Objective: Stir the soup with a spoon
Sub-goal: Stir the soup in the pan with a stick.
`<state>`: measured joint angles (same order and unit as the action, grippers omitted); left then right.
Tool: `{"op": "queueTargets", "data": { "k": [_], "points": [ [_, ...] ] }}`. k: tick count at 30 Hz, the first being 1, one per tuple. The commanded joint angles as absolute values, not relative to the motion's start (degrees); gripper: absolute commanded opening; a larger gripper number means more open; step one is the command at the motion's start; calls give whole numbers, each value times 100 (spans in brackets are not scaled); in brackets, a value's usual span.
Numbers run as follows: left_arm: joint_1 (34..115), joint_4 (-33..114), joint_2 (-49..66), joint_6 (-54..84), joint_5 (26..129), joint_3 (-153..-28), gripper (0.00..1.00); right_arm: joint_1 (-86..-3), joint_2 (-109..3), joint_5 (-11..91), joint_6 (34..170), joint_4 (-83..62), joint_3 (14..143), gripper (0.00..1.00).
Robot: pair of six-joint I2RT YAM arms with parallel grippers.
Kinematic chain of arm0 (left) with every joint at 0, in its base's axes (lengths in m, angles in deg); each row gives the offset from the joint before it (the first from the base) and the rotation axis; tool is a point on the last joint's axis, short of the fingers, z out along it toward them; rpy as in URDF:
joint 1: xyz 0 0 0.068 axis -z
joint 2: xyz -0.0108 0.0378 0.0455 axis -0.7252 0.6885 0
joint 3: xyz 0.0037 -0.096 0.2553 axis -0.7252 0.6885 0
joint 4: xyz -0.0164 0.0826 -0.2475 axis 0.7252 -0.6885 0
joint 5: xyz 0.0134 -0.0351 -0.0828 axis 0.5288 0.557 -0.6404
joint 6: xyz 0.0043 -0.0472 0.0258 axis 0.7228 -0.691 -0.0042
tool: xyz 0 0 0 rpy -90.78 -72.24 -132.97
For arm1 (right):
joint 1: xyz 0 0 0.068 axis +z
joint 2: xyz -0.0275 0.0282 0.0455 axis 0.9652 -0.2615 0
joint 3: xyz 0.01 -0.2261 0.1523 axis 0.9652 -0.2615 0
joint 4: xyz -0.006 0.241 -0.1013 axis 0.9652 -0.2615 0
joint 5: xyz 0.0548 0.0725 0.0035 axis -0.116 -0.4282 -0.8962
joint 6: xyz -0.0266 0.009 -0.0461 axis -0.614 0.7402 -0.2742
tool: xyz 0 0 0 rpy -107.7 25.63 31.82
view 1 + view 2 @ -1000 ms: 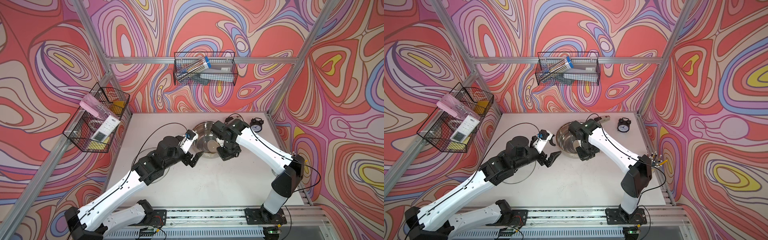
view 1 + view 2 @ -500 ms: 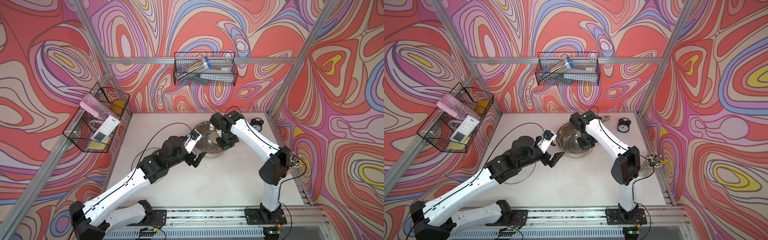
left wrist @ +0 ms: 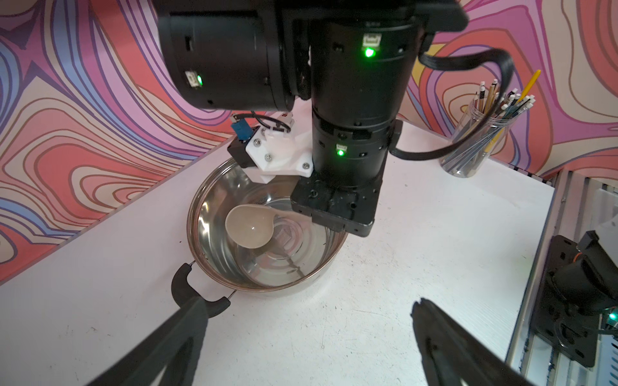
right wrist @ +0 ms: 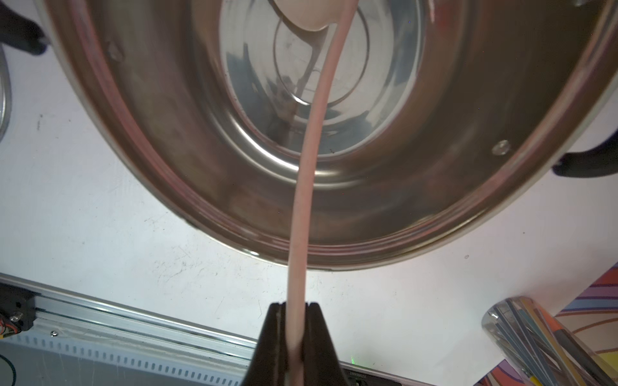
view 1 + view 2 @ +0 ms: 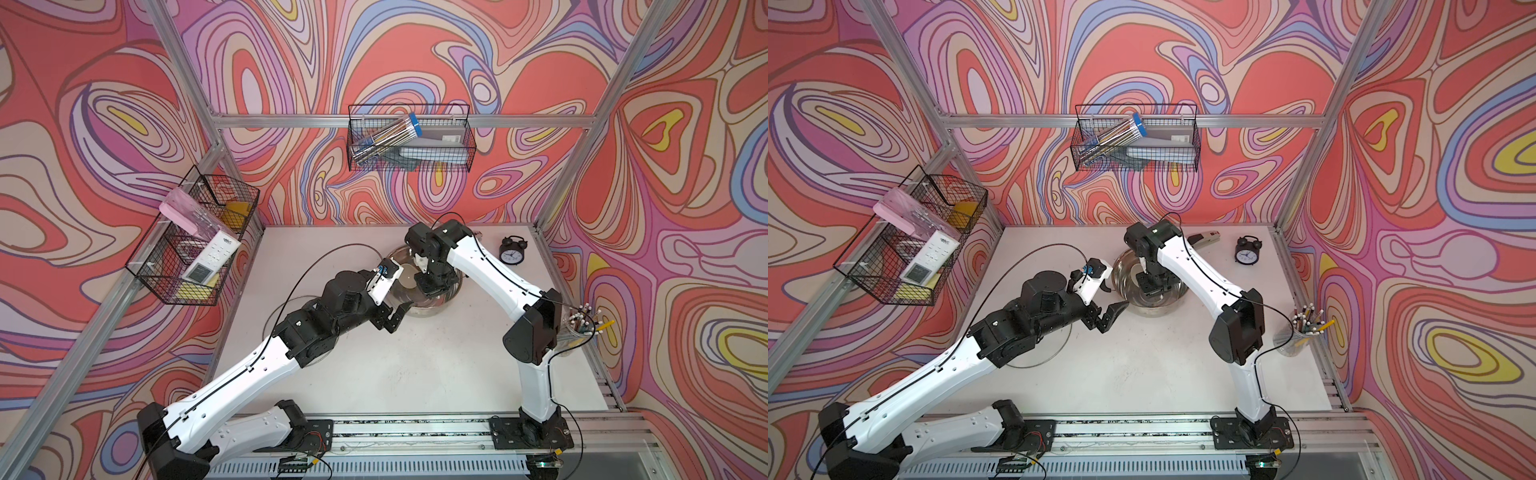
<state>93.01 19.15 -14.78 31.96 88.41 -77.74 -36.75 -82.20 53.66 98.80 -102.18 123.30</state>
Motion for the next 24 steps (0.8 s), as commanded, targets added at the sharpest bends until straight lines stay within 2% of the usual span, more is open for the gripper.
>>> {"op": "queueTargets", "data": {
  "k": [1, 9, 15, 24],
  "points": [
    [9333, 1934, -1612, 3202, 8872, -7853, 99, -3508, -7926, 5236, 10016, -10083, 12073, 0],
    [9343, 1988, -1568, 3179, 8827, -7853, 99, -3404, -7122, 5284, 10262, -9947, 11100, 0],
    [9385, 1995, -1548, 3174, 8820, -7844, 99, -3429, -6466, 5957, 10350, -9979, 10357, 0],
    [9420, 1988, -1553, 3178, 8900, -7875, 99, -3885, -6450, 6330, 10287, -9748, 10285, 0]
  ]
}}
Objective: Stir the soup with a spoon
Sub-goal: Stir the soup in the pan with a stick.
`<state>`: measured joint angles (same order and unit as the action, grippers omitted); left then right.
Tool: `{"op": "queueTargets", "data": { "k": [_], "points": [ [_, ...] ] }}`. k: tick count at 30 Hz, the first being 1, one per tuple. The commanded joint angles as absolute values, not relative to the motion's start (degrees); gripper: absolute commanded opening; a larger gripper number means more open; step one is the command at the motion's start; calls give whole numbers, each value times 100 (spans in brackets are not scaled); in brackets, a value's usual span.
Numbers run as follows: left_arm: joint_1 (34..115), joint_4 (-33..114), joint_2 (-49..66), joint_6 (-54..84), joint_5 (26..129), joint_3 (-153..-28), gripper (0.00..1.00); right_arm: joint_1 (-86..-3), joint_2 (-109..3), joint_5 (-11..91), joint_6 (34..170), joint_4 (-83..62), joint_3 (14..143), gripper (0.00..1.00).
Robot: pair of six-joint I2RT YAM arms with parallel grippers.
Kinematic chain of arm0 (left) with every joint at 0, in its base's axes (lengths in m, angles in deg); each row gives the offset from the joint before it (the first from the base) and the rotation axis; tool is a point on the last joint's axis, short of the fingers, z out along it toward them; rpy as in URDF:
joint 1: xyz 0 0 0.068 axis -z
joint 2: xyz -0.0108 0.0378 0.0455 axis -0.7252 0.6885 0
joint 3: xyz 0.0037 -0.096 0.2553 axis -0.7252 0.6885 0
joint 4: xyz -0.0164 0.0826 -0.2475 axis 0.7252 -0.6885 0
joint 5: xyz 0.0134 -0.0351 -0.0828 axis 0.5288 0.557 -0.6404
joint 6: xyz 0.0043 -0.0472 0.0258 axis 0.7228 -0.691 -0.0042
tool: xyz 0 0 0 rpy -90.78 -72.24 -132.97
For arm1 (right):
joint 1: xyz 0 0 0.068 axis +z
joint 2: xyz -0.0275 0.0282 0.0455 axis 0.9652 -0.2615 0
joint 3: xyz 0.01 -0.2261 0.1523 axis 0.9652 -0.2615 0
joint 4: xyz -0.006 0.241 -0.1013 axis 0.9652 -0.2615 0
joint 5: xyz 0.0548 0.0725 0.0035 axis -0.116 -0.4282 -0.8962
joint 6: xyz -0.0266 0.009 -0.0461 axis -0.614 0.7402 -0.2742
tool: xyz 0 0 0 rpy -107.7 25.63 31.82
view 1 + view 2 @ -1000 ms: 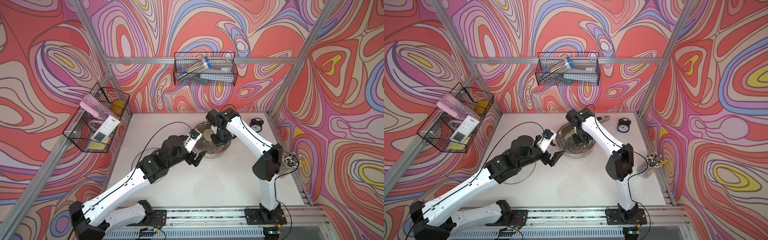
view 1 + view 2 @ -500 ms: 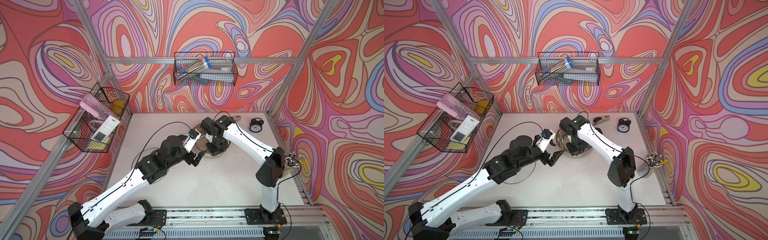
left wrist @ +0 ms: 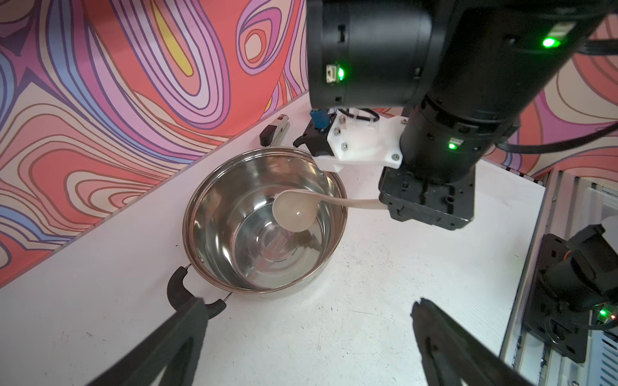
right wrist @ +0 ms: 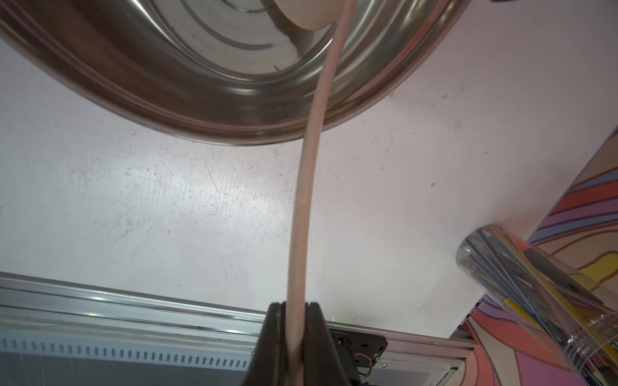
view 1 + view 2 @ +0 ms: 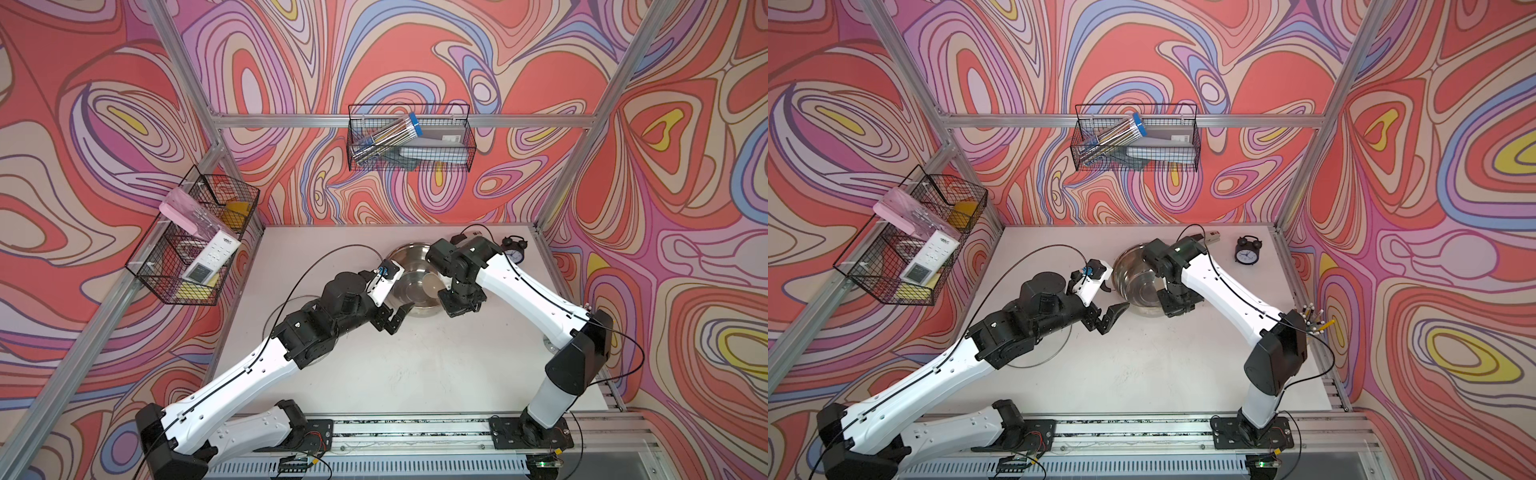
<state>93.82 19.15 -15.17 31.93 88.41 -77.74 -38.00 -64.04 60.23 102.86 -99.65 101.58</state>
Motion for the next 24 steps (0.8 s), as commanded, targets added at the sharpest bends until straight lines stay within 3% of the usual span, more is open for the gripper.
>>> {"op": "queueTargets", "data": {
  "k": [1, 7, 14, 24],
  "points": [
    [9421, 1987, -1561, 3168, 8914, -7879, 99, -3917, -6529, 6360, 10253, -9723, 10403, 0],
    [9460, 1943, -1617, 3120, 9008, -7866, 99, -4006, -7294, 6402, 10063, -9670, 11209, 0],
    [9478, 1858, -1668, 3238, 9152, -7887, 99, -3937, -8003, 5592, 10022, -9775, 12223, 0],
    [9481, 1958, -1578, 3313, 9134, -7851, 99, -3427, -7804, 5425, 10214, -9841, 12049, 0]
  ]
}}
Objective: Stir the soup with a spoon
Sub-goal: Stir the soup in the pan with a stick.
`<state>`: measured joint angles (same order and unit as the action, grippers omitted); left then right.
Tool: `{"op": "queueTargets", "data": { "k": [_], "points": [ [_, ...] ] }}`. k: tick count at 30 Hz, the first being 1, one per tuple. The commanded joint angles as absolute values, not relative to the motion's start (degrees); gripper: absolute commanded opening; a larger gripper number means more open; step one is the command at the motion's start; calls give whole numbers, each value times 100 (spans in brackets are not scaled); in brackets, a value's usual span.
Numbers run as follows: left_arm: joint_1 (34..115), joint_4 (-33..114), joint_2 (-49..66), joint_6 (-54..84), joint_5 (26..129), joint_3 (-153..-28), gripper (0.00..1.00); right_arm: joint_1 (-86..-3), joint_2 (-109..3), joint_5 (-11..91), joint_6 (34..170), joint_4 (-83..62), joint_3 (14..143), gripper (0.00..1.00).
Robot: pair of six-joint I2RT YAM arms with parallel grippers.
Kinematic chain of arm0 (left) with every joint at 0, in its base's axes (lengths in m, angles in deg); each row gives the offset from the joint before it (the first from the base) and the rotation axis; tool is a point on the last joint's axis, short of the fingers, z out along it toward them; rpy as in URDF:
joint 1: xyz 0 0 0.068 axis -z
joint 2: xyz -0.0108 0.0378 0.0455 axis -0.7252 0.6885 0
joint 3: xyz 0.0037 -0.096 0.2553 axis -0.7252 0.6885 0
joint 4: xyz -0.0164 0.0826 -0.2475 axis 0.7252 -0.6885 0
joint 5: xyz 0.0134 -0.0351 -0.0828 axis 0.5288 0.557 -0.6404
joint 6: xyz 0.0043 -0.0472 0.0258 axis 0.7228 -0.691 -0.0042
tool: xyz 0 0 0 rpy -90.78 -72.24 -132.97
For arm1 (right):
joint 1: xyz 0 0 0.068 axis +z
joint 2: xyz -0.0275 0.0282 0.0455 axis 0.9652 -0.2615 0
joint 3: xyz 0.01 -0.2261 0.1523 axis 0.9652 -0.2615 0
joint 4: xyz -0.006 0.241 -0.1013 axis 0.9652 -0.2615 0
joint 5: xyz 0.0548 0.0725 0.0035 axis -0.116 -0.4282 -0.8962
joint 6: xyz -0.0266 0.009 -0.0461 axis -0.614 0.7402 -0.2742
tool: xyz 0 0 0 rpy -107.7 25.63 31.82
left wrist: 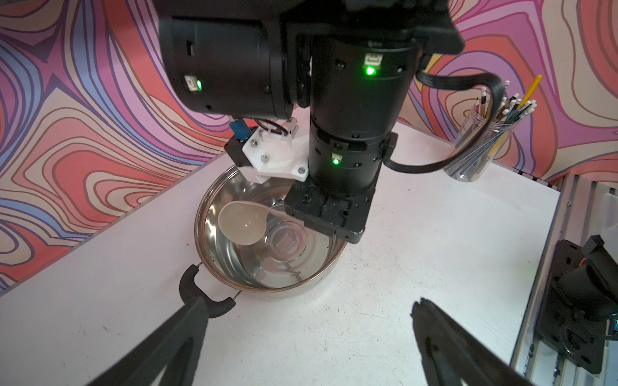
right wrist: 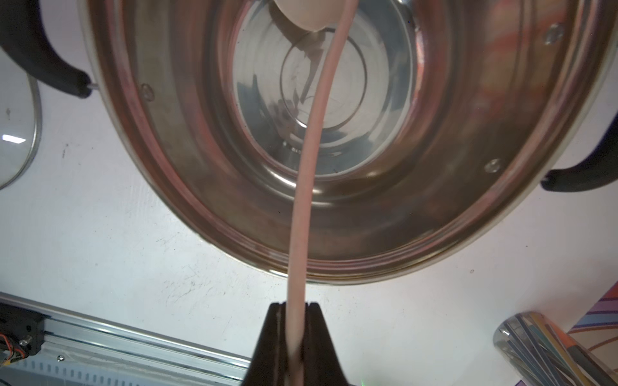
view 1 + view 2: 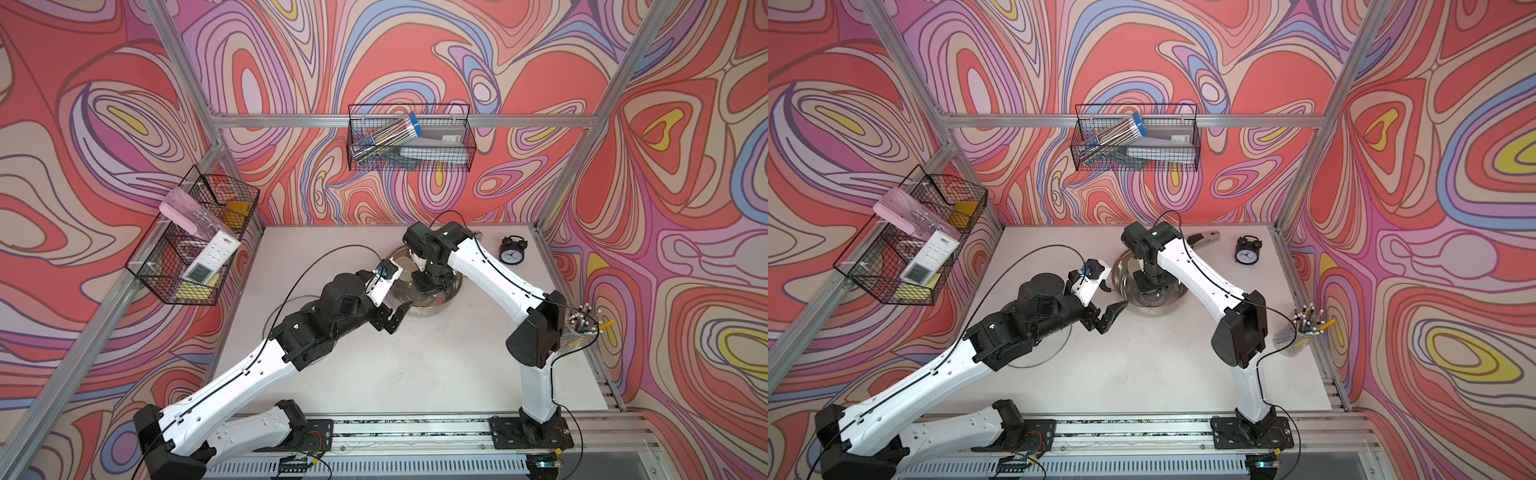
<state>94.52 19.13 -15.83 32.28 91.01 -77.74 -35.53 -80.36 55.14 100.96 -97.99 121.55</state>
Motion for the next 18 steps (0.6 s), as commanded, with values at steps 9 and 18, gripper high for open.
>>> {"op": "queueTargets", "data": {
  "k": [9, 18],
  "points": [
    [9475, 2096, -1398, 3243, 8970, -7862, 99, -3319, -6785, 5505, 10541, -9757, 10812, 0],
    [9489, 2167, -1299, 3206, 8925, -7853, 99, -3801, -6110, 6028, 10515, -9610, 9940, 0]
  ]
}}
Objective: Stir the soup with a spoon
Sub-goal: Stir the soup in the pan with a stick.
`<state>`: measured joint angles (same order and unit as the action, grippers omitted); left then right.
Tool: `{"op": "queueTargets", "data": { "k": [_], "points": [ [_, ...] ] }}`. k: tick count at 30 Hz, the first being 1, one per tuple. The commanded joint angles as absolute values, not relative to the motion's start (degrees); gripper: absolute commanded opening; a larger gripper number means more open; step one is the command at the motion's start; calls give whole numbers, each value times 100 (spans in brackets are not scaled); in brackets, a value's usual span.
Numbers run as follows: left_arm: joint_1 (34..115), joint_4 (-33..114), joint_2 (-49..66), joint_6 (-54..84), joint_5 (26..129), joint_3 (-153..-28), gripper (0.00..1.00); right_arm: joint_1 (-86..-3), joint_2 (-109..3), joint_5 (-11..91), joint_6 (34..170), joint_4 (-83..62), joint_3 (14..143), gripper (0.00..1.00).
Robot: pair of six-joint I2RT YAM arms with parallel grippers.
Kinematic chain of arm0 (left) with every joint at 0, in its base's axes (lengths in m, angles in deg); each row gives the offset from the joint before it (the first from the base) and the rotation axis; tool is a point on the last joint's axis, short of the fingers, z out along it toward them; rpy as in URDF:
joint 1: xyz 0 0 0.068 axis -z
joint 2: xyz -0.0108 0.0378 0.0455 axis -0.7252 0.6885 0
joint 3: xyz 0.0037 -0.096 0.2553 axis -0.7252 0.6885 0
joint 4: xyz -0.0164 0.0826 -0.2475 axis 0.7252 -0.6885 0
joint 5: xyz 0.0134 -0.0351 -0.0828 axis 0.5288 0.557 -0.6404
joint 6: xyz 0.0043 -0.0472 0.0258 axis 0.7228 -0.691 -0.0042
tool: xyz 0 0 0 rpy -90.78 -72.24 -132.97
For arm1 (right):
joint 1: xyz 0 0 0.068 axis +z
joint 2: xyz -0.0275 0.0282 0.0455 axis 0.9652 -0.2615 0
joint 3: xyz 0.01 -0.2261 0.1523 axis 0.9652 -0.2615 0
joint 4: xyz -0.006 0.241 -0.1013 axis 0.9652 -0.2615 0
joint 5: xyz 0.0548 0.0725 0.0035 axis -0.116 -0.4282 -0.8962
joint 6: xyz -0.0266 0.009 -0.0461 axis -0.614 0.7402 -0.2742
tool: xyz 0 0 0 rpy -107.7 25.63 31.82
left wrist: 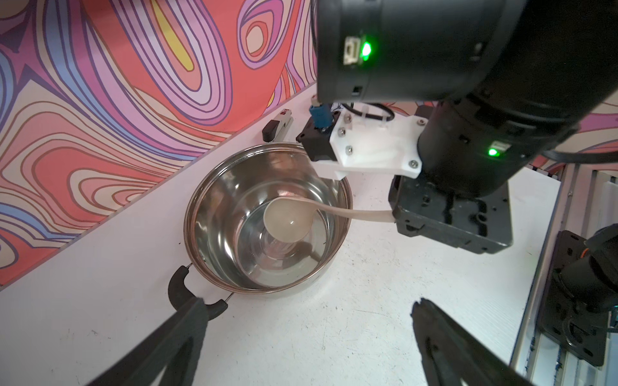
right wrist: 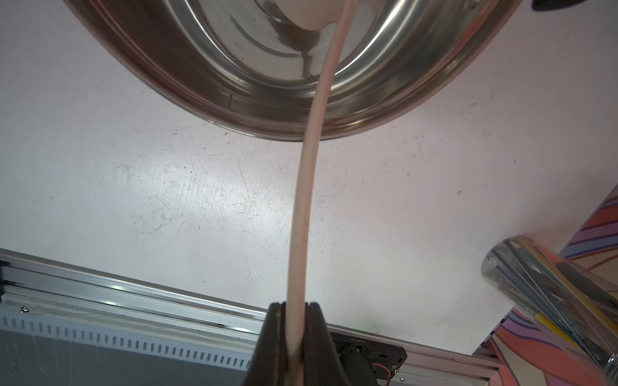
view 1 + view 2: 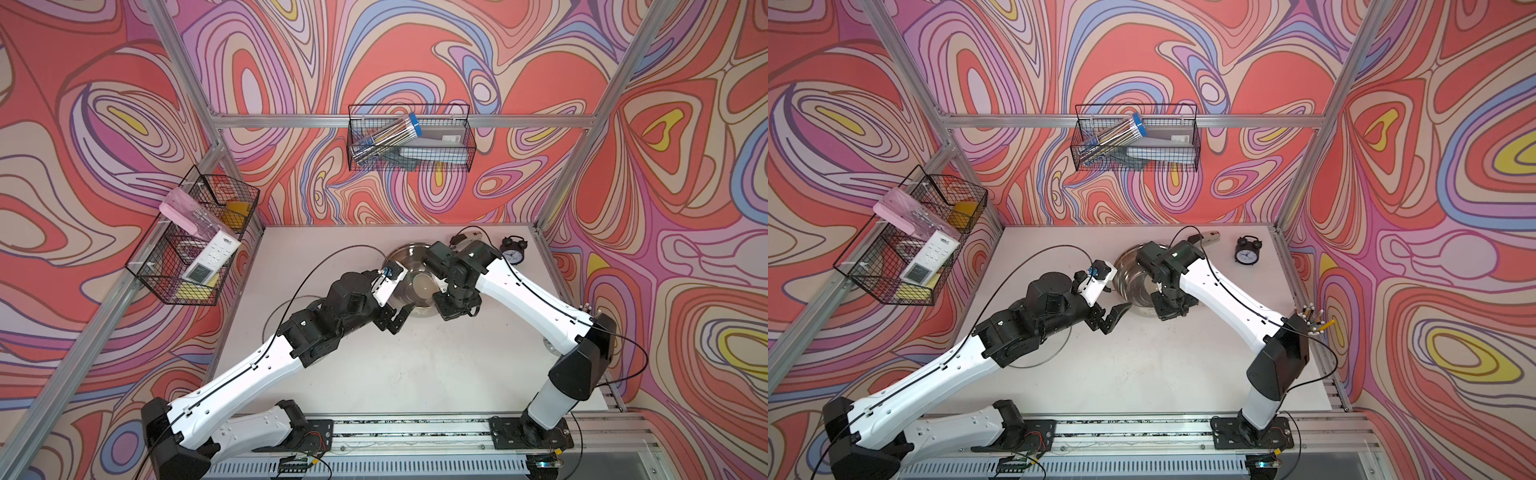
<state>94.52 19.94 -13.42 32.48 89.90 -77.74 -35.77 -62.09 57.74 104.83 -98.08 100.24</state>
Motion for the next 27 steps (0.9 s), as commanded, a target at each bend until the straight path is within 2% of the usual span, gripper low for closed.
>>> {"op": "queueTargets", "data": {
  "k": [1, 9, 18, 27],
  "points": [
    [9487, 2170, -1286, 3198, 8923, -7861, 99, -3886, -6142, 6058, 10487, -9587, 10002, 0],
    [9509, 2171, -1234, 3172, 8990, -7932, 99, -4187, -7023, 6106, 10132, -9497, 10943, 0],
    [9514, 2056, -1313, 3243, 9141, -7975, 99, -4134, -7975, 5333, 10023, -9498, 12059, 0],
    [9519, 2070, -1365, 3171, 9103, -7876, 99, -3614, -7864, 5201, 10081, -9452, 11954, 0]
  ]
}}
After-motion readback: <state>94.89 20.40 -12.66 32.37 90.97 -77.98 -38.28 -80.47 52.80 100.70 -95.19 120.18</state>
